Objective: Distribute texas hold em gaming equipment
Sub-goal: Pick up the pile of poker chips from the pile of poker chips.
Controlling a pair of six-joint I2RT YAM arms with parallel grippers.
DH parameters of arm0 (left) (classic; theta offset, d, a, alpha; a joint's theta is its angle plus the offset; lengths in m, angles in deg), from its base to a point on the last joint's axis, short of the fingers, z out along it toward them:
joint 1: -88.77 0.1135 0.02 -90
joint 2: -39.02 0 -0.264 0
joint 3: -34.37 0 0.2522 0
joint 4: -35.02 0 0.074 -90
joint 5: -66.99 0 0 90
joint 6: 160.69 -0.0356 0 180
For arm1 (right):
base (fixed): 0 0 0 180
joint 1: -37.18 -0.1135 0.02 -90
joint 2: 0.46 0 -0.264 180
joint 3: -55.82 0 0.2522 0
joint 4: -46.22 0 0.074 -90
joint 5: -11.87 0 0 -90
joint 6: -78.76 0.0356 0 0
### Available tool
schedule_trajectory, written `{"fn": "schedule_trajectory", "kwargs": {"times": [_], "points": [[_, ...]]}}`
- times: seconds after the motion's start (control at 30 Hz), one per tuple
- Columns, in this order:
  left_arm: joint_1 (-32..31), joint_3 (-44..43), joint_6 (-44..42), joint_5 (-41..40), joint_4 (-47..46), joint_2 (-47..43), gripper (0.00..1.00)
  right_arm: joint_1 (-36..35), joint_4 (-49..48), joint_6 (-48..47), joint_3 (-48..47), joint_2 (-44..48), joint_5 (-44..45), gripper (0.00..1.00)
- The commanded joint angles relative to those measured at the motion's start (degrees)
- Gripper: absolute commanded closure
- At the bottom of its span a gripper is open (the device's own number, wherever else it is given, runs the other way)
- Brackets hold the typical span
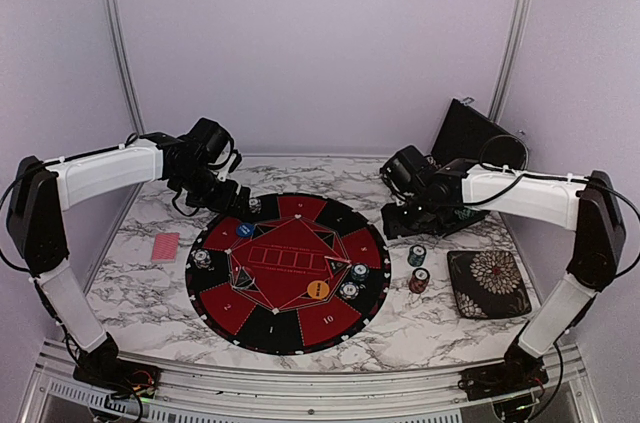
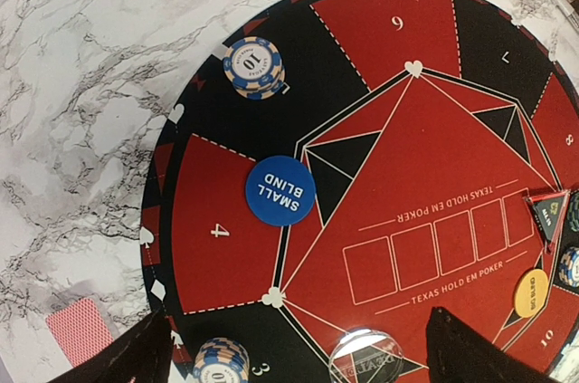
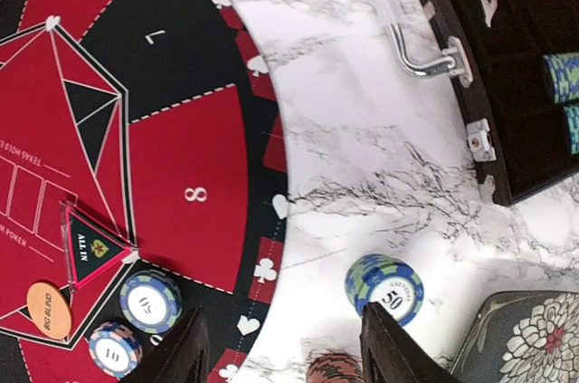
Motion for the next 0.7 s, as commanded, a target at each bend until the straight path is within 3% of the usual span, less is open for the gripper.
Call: {"fn": "schedule_trajectory", "kwargs": {"times": [0.0, 0.67], "points": [[-0.1, 0.6, -0.5, 0.4, -0.4, 0.7, 0.01, 2.8, 1.0, -1.9, 1.8, 1.7, 0.1, 0.43], [0.0, 0.4, -0.5, 0.4, -0.3, 1.4, 0.01, 10.0, -3.6, -4.7, 9.4, 1.4, -3.6, 0.34]]}}
